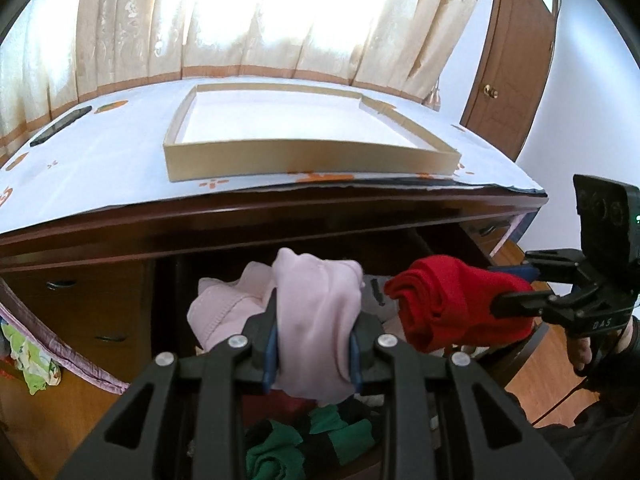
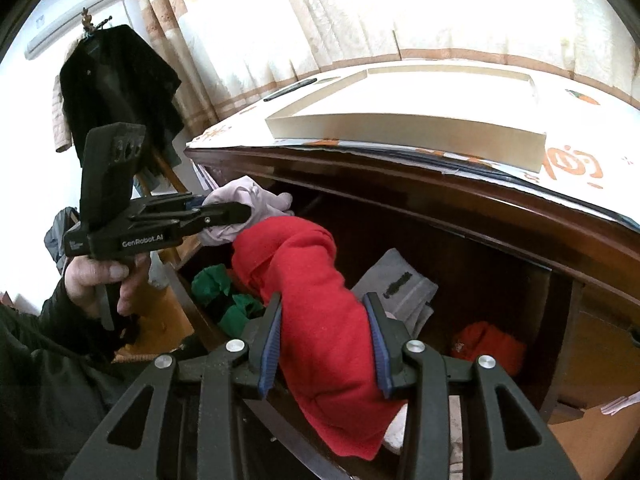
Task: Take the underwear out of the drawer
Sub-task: 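Lift the pink underwear with the left gripper while the right gripper grasps the red underwear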
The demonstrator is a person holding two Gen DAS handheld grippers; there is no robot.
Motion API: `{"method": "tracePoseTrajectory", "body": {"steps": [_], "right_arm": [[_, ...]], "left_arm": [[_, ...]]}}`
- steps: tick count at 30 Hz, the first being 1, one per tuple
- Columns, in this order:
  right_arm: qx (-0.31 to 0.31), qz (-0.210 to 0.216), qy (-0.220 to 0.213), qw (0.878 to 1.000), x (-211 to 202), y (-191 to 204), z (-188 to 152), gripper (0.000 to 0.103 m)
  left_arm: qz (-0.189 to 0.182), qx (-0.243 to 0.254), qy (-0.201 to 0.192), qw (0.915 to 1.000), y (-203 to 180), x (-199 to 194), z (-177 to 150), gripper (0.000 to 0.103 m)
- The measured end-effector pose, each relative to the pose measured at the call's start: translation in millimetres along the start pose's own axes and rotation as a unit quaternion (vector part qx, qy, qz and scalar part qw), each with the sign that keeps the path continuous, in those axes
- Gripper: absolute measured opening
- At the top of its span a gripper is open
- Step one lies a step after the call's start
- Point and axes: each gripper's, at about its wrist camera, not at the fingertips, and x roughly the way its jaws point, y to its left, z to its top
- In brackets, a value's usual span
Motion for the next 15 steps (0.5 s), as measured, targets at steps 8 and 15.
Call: {"method": "tracePoseTrajectory", "body": {"steps": [8,15], "right_arm": [[0.023,0.005,-0.038,0.999,-3.8,-3.4,1.6,0.041],[0.036,0.007,-0.067,0.997,-7.4,-7.1,0.9,0.041]], "left_arm": [[0.005,0.009,-0.023,0.9997,-6.8,-4.3,1.4,0.025],[0.015,0.023,-0.052,0.9983,-13.2,-12.8,2.9,0.025]]}}
